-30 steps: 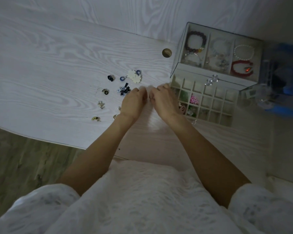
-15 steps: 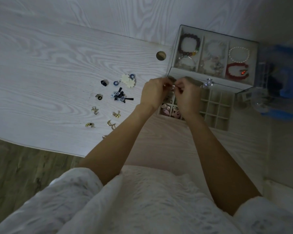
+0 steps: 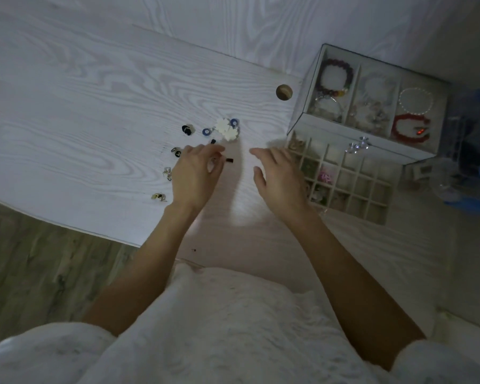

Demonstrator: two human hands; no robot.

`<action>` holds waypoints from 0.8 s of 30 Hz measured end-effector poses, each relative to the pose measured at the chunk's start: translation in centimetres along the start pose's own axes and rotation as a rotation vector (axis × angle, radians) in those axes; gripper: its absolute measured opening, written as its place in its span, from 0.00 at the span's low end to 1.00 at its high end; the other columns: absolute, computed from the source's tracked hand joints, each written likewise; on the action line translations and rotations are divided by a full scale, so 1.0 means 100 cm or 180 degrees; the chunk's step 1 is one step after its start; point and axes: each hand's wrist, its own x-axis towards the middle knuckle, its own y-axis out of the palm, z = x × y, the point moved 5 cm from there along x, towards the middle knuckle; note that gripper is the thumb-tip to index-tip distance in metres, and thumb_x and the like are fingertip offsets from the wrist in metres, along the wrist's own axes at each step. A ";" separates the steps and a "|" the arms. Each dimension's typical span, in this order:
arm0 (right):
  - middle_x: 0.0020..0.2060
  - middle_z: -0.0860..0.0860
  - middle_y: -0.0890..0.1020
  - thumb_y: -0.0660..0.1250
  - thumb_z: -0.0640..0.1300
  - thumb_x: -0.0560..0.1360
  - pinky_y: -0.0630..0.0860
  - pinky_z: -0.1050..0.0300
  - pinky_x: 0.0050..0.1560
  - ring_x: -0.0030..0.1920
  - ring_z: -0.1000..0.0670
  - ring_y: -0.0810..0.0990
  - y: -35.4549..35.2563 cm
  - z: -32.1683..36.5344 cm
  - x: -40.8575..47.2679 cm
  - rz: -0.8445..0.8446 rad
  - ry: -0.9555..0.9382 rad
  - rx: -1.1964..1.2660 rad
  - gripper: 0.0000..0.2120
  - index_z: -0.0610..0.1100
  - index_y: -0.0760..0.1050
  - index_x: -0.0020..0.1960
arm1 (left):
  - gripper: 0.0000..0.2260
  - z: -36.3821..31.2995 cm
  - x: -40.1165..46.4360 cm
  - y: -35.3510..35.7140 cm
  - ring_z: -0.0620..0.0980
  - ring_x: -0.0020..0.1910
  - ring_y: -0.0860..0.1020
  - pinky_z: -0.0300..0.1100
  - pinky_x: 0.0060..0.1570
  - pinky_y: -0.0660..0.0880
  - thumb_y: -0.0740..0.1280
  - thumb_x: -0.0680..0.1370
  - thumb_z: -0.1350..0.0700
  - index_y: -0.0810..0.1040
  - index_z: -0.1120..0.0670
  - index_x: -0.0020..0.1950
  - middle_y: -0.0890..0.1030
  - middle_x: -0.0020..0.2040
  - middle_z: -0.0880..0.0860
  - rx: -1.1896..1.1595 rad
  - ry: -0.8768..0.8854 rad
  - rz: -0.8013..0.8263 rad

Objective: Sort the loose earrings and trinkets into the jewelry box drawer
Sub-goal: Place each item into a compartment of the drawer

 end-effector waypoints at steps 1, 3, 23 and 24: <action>0.50 0.43 0.80 0.64 0.37 0.74 0.74 0.50 0.51 0.52 0.43 0.76 0.010 0.008 0.003 0.0115 -0.0074 0.0013 0.14 0.40 0.75 0.60 | 0.09 0.013 0.001 -0.004 0.55 0.47 0.76 0.42 0.40 0.68 0.67 0.76 0.55 0.79 0.53 0.54 0.82 0.46 0.52 0.0058 -0.0067 -0.0001; 0.51 0.44 0.80 0.65 0.39 0.75 0.76 0.48 0.50 0.53 0.44 0.75 0.029 0.017 0.015 0.0348 -0.0063 0.0067 0.13 0.40 0.75 0.59 | 0.11 0.030 0.007 -0.006 0.57 0.49 0.75 0.43 0.45 0.68 0.68 0.75 0.57 0.78 0.55 0.57 0.81 0.50 0.55 0.0129 -0.0092 0.0165; 0.45 0.46 0.79 0.66 0.41 0.74 0.75 0.53 0.40 0.47 0.46 0.76 0.032 0.009 0.007 0.0468 0.0288 -0.0042 0.05 0.40 0.74 0.48 | 0.10 0.027 0.023 0.013 0.61 0.47 0.74 0.48 0.44 0.70 0.70 0.71 0.62 0.79 0.60 0.52 0.77 0.49 0.62 0.0257 0.0180 0.0801; 0.42 0.47 0.80 0.66 0.41 0.74 0.76 0.53 0.37 0.44 0.47 0.78 0.024 0.006 0.001 0.0336 0.0369 0.0130 0.05 0.40 0.74 0.47 | 0.09 0.025 0.023 0.013 0.62 0.46 0.75 0.48 0.43 0.70 0.70 0.71 0.63 0.79 0.61 0.51 0.78 0.48 0.62 0.0323 0.0239 0.0792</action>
